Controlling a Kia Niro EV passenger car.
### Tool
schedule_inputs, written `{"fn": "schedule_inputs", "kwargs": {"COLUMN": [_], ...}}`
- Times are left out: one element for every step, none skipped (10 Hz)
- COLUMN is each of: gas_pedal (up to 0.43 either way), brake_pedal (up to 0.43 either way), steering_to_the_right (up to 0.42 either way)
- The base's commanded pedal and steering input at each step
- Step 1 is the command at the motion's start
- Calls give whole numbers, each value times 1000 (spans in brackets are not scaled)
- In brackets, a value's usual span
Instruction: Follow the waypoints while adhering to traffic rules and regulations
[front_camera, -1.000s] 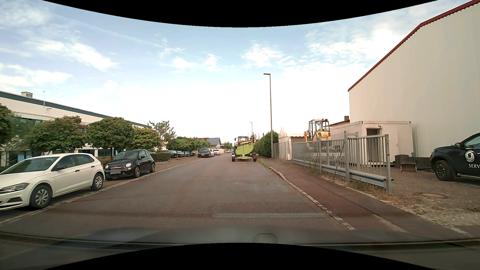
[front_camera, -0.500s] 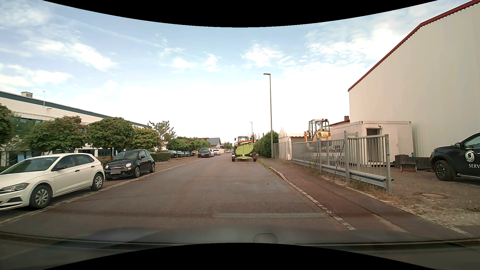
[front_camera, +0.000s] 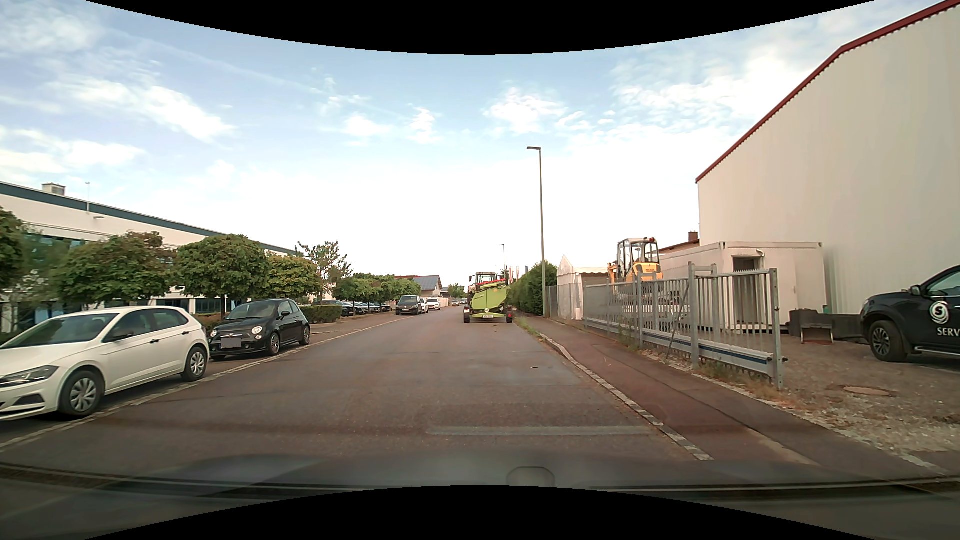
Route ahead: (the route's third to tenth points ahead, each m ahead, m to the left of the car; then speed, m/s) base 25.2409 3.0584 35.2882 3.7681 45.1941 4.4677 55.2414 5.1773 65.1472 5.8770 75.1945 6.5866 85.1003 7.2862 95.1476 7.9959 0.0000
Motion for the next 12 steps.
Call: {"fn": "schedule_inputs", "kwargs": {"gas_pedal": [0,0,0,0,0,0,0,0,0,0,0,0], "brake_pedal": [293,293,293,293,293,293,293,287,293,287,293,293], "steering_to_the_right": [-5,-5,-5,-5,-4,-5,-4,-5,-5,-5,-4,-4]}}
